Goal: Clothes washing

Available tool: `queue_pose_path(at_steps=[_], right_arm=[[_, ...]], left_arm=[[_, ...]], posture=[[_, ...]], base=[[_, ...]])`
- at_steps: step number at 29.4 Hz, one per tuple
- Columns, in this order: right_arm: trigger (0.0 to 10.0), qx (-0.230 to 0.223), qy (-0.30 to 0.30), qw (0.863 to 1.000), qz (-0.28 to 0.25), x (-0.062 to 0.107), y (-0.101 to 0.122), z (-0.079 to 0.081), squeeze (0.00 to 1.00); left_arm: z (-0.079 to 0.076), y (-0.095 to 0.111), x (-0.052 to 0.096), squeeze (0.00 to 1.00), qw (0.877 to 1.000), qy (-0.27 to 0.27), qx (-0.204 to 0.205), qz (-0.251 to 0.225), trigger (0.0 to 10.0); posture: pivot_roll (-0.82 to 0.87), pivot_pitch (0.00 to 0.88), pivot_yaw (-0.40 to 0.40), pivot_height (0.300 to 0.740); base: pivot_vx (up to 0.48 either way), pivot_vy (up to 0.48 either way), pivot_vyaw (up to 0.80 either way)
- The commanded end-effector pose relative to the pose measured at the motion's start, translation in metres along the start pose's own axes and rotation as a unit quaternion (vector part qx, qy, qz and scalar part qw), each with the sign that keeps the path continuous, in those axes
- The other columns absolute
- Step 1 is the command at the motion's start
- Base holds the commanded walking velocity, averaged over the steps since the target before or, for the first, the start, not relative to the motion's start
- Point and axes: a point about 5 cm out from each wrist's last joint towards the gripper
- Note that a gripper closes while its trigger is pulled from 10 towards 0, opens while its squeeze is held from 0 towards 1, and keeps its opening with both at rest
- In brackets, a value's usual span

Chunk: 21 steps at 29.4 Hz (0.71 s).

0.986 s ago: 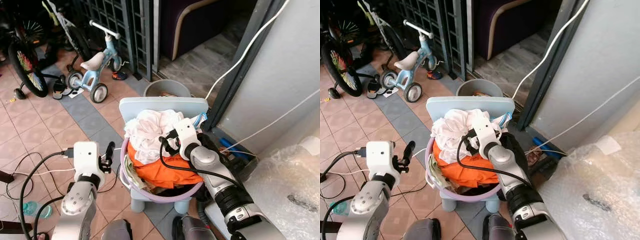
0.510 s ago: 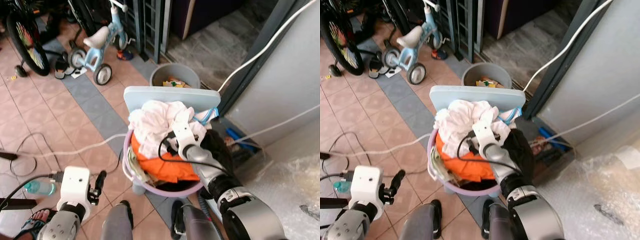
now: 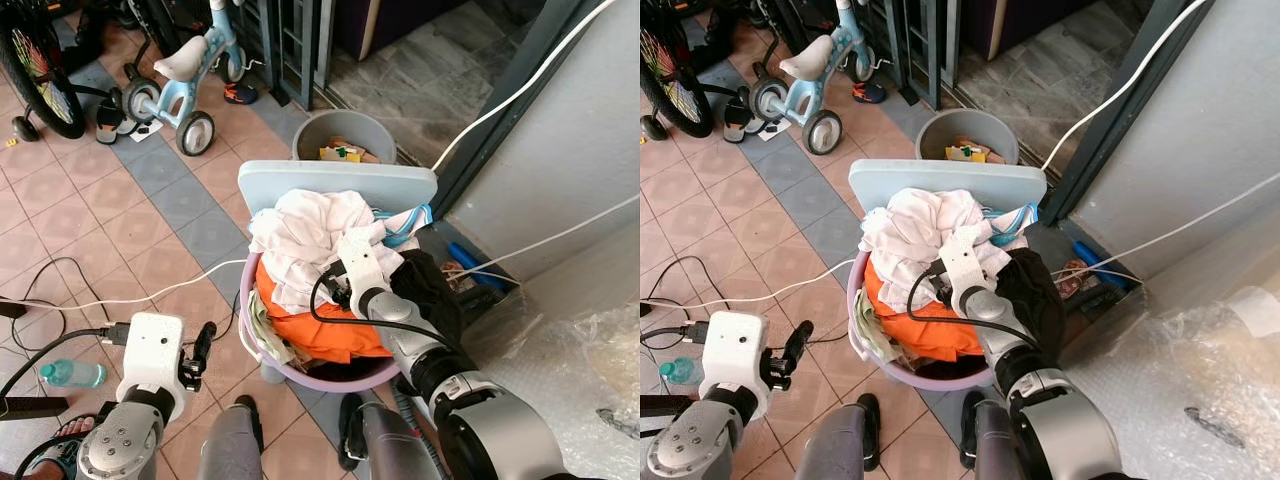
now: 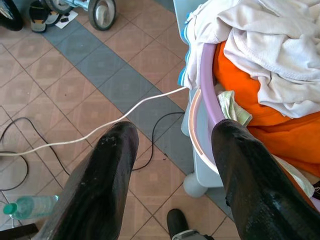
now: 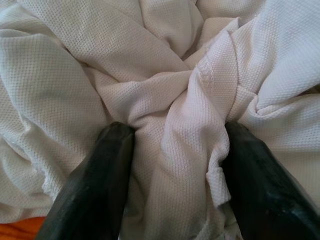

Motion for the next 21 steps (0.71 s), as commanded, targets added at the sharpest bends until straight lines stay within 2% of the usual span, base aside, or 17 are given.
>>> queue_pose_path(at_steps=[1, 4, 6, 11, 14, 17, 21], right_arm=[[0.0, -0.019, 0.010, 0.998, 0.055, 0.004, -0.028, 0.003, 0.00], [0.0, -0.017, 0.020, 0.997, 0.067, 0.005, -0.031, 0.004, 0.00], [0.0, -0.039, 0.034, 0.996, 0.074, 0.004, -0.031, 0.007, 0.00], [0.0, -0.055, 0.051, 0.995, 0.067, 0.002, -0.023, 0.009, 0.00], [0.0, -0.085, 0.085, 0.992, 0.045, -0.001, -0.007, 0.012, 0.00], [0.0, -0.119, 0.096, 0.988, 0.030, -0.003, 0.004, 0.010, 0.00], [0.0, -0.206, 0.113, 0.972, -0.008, -0.004, 0.023, 0.006, 0.00]], left_arm=[[-0.002, -0.007, -0.001, 0.00, 1.000, 0.003, -0.002, 0.020, 10.0], [-0.003, -0.006, -0.006, 0.00, 1.000, 0.000, 0.003, 0.018, 10.0], [-0.009, 0.001, -0.012, 0.00, 0.999, -0.035, 0.024, -0.001, 10.0], [-0.017, 0.005, -0.023, 0.00, 0.996, -0.078, 0.030, -0.006, 10.0], [-0.029, 0.005, -0.033, 0.00, 0.993, -0.113, 0.027, -0.004, 10.0], [-0.029, 0.002, -0.039, 0.00, 0.994, -0.110, 0.015, 0.000, 10.0], [-0.030, 0.003, -0.050, 0.00, 0.994, -0.109, 0.009, -0.004, 10.0]], posture=[[0.18, 0.308, -0.047, 0.740], [0.18, 0.293, -0.056, 0.740], [0.17, 0.279, -0.068, 0.740], [0.15, 0.245, -0.084, 0.740], [0.13, 0.205, -0.085, 0.740], [0.10, 0.172, -0.075, 0.740], [0.07, 0.125, -0.055, 0.740]], base=[[0.000, 0.000, 0.00], [0.000, 0.000, 0.00], [0.000, 0.000, 0.00], [0.000, 0.000, 0.00], [0.000, 0.000, 0.00], [0.000, 0.000, 0.00], [0.000, 0.000, 0.00]])
Point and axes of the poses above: a point about 5 cm out from each wrist's last joint towards the gripper, its own x axis pointing back from the gripper into the wrist, its own y axis along the axis of the wrist's last joint, z = x × y, and after that the axes turned 1 degree about -x, right-handed
